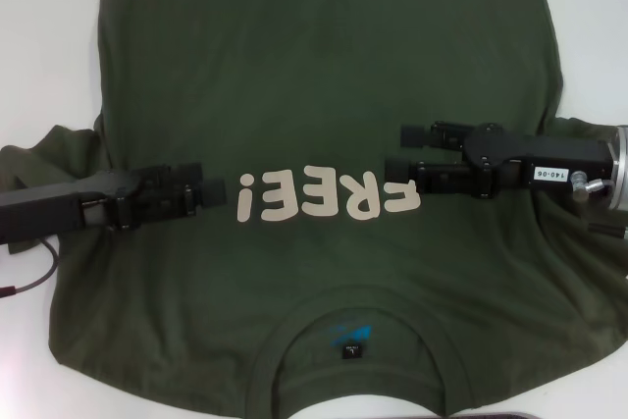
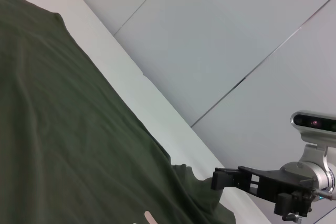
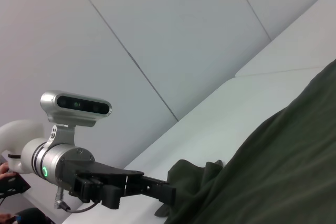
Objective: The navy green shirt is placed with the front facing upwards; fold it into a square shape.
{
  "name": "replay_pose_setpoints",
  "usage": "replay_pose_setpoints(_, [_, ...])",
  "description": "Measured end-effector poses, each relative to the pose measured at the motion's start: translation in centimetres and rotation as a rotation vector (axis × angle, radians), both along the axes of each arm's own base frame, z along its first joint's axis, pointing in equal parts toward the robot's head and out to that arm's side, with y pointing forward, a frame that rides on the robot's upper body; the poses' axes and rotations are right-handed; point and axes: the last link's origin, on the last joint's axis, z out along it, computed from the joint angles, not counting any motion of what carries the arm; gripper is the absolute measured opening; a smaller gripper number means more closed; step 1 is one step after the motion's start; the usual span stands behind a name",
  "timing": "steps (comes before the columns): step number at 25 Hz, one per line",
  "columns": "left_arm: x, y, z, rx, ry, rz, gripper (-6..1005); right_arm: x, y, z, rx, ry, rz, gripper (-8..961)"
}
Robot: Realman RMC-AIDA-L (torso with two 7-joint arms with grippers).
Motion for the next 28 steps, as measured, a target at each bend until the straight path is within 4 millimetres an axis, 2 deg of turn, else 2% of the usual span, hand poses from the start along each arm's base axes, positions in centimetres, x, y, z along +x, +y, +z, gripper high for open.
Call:
replay_pose_setpoints(17, [-0.3,0.1,0.3,0.01,0.019,-0.002,885,0.1,0.0,0.2,0.008,0.006,-0.007,927])
replay_pose_setpoints(28, [-2.2,2.3,2.8,0.084,0.12,0.085,884,-0.1,0.1,0.5,0.013,0.031,-0.015,927])
